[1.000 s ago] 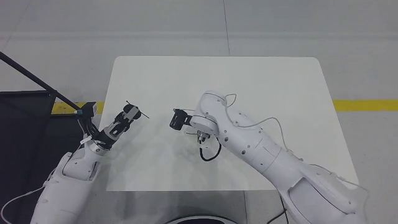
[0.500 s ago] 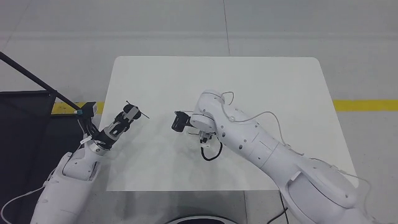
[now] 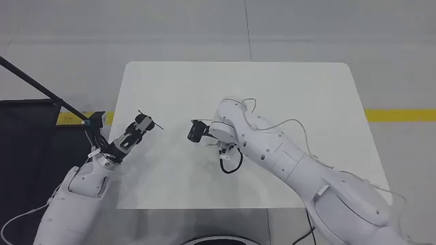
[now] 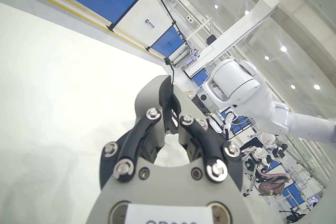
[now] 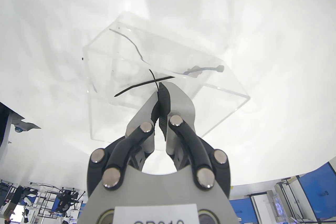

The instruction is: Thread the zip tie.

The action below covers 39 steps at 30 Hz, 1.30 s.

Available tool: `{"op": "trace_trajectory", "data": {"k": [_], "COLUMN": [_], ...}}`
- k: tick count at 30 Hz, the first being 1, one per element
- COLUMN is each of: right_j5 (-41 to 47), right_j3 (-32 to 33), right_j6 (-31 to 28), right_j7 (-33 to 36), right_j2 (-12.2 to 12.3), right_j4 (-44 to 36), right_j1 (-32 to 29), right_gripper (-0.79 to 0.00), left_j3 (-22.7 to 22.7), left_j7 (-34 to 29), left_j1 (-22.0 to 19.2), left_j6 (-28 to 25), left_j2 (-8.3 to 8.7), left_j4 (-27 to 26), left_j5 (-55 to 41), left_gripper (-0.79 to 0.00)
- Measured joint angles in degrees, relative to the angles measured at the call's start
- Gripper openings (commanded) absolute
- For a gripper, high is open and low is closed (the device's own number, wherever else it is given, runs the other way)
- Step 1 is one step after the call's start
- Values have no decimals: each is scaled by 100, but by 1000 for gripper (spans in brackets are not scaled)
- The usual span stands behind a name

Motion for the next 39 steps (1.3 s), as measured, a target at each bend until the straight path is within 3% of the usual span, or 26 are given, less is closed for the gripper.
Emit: {"op": "trace_trajectory", "data": {"k": [9,22,31,39], "right_j5": [-123,-566,-595,-274], "right_j3": [298,1118,1882,2357], "right_j6": [-17,40,-96,-77], "right_j7": [-88,109,-275,-810], "right_j2": [159,703,1034,1161], "right_j4": [-358,-1630,-2403,-2617], "right_j1": [-116,-738,-1315,-1643], "right_gripper": [-785,-785,-785,-785], "left_j3": [0,0,0,0], "left_j7": [0,0,0,0], "left_j1": [0,0,0,0], "left_j6": [0,0,0,0], "left_j2": [0,0,0,0], "left_j4": [0,0,0,0], "left_j5": [0,0,0,0], "left_gripper": [-785,-785,-785,-785]}}
